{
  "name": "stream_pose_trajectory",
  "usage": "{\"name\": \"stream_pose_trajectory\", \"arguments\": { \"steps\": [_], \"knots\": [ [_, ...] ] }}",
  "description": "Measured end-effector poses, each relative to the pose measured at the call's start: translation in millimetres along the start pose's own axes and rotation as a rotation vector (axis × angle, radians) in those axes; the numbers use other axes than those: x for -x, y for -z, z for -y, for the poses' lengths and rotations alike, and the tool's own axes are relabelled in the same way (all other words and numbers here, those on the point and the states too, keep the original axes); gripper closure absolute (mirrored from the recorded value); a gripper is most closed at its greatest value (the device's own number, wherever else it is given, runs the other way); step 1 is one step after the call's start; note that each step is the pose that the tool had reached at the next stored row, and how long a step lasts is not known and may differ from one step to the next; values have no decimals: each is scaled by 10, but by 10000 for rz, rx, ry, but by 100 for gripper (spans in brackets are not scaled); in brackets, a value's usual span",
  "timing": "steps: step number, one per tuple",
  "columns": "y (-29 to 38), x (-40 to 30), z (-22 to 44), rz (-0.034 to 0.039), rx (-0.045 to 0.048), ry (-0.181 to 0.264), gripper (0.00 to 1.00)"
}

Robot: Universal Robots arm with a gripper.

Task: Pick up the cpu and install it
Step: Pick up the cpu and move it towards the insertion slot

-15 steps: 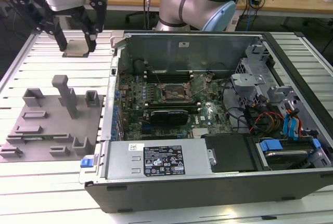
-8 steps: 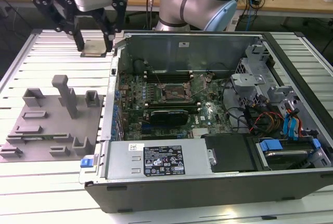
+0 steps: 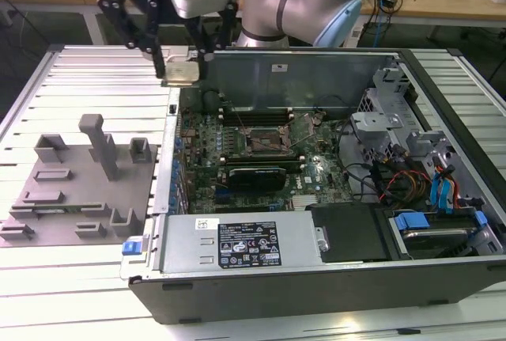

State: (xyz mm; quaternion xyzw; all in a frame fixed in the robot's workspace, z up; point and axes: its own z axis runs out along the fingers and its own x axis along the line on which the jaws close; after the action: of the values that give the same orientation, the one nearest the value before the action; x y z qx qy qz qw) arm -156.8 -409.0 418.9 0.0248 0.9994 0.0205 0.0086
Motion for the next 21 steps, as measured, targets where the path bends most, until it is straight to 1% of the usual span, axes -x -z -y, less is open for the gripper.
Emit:
{"name": "stream_pose_trajectory", "arguments": {
  "steps": [1,5,6,7,8,9,11,12,14,15,16,18,20,21],
  "knots": [
    [-1,57,-3,0,0,-1,45],
    [-4,216,-11,-1,0,-1,45],
    [-5,286,-15,0,0,-3,45],
    [-7,378,-19,0,1,-2,45],
    [-8,449,-22,0,0,-2,45],
    [-10,546,-27,0,0,-2,45],
    [-12,681,-34,-1,-1,-1,45],
    [-14,763,-38,-1,0,-1,45],
    [-15,841,-42,-1,0,-2,45],
    [-16,896,-44,-1,0,-2,45],
    [-17,934,-46,-1,0,1,45],
    [-19,1071,-53,0,0,1,45],
    [-21,1152,-57,0,0,-2,45],
    [-22,1224,-61,-1,0,0,45]
  ]
}}
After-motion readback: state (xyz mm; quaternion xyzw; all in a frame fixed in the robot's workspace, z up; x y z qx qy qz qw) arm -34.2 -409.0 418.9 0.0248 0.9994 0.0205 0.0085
